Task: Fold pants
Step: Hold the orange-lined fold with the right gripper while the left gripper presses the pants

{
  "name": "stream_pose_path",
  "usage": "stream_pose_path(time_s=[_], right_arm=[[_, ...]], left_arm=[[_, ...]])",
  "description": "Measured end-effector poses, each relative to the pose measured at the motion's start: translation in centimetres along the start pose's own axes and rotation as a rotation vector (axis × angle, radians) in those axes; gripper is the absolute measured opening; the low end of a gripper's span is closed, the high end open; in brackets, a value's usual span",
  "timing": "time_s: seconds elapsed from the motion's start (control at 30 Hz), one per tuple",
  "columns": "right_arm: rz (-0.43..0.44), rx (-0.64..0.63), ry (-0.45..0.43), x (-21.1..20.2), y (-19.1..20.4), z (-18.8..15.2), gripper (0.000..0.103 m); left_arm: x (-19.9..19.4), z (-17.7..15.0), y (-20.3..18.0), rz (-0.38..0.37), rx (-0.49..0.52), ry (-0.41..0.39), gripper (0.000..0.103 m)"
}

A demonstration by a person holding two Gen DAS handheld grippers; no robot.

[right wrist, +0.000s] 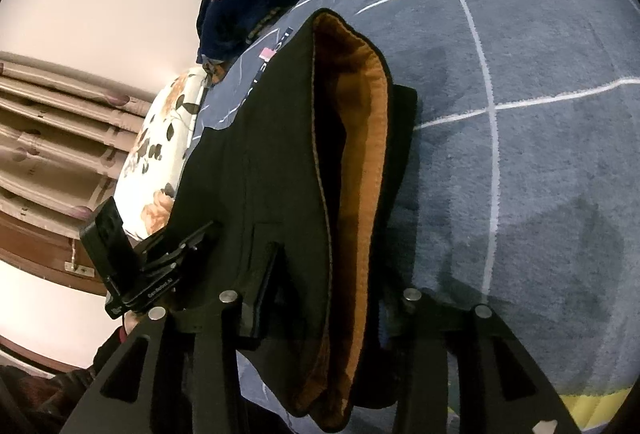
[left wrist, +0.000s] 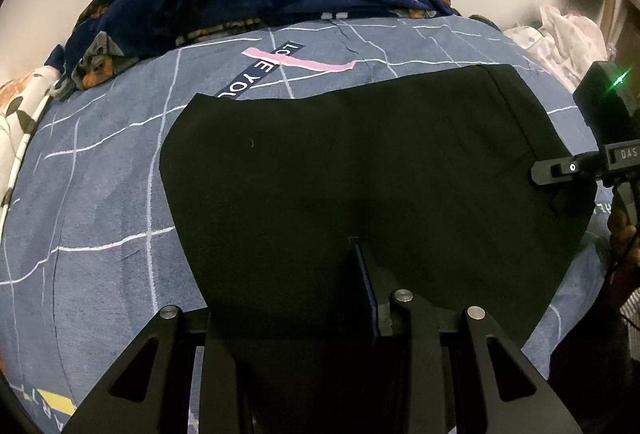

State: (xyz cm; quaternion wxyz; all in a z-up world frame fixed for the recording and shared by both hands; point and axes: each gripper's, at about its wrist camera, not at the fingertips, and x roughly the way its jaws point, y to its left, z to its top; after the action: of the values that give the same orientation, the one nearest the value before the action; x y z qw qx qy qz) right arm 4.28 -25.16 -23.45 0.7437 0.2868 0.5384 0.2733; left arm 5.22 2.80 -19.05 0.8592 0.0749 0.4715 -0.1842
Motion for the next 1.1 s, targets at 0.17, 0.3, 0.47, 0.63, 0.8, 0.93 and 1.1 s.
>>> stream_pose_path(time_s=[0.17, 0.3, 0.47, 0.63, 0.8, 0.93, 1.1], right_arm=[[0.02, 0.0, -0.006, 0.2, 0.8, 0.2, 0.059], [-0.086, -0.075, 0.01, 0.6, 2.1, -0.2, 0.035], [-0.04, -0.033, -0.007, 0.5, 1.7, -0.4, 0.03], [0.009, 0.01, -0.024, 0.1, 1.1, -0.7, 0.028], [0.049, 0.041, -0.038, -0.1, 1.0, -1.3, 0.026], [0.071, 0.043, -0.046, -0.1, 1.7, -1.5, 0.026], [0.102, 0.051, -0.052, 0.1, 2.3, -1.4, 0.025]], left_arm=[[-0.1, 0.0, -0.1, 0.008, 0.007, -0.003, 0.033], [-0.1, -0.1, -0.3, 0.013, 0.013, -0.015, 0.031], [-0.4, 0.1, -0.1, 0.016, 0.0, -0.014, 0.021], [-1.0, 0.3, -0.6, 0.036, 0.017, -0.024, 0.018], [-1.9, 0.6, -0.6, 0.043, 0.014, -0.037, 0.015], [-2.5, 0.8, -0.2, 0.047, 0.005, -0.046, 0.013], [-3.2, 0.9, 0.3, 0.059, 0.0, -0.054, 0.012]])
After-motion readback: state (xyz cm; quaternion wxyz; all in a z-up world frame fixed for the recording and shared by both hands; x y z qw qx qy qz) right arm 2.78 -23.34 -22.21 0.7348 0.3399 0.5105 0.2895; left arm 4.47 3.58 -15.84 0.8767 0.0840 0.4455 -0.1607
